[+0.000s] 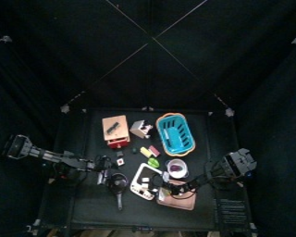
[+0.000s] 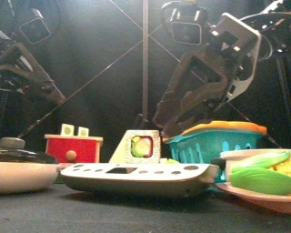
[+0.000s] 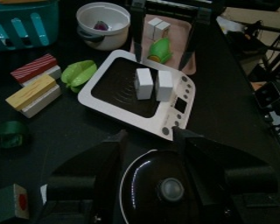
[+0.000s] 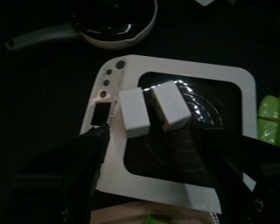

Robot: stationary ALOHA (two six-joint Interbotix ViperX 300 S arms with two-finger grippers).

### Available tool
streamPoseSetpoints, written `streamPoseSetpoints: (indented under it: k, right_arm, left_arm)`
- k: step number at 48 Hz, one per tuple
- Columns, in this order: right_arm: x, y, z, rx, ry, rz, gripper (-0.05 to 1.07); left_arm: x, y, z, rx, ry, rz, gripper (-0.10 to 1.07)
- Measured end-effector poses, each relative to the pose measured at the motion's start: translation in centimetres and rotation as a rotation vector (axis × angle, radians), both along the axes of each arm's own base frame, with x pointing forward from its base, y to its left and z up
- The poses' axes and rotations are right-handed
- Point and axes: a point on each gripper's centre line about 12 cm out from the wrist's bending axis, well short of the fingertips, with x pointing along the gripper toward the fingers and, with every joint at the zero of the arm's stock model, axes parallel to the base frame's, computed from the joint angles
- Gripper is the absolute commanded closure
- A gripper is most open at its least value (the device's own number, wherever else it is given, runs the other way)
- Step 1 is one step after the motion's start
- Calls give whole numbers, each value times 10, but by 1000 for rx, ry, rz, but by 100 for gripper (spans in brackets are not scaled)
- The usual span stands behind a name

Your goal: Grab white sushi pieces off of stove

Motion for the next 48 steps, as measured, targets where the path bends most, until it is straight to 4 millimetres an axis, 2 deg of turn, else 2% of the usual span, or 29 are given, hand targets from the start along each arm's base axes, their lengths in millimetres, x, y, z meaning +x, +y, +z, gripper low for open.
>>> streamPoseSetpoints:
  k: [8, 30, 40, 48]
  right_arm:
    - [6, 0, -3, 42, 17, 14, 1]
    - [6, -3, -4, 47, 22, 4, 1]
    - [4, -6, 7, 39, -6, 15, 1]
    - [7, -12, 9, 25, -10, 36, 1]
  left_arm:
    - [0, 0, 0, 1, -2, 0, 14]
    - [0, 0, -1, 0, 2, 0, 14]
    - [0, 0, 0, -7, 0, 6, 14]
    - [0, 0, 0, -7, 1, 6, 14]
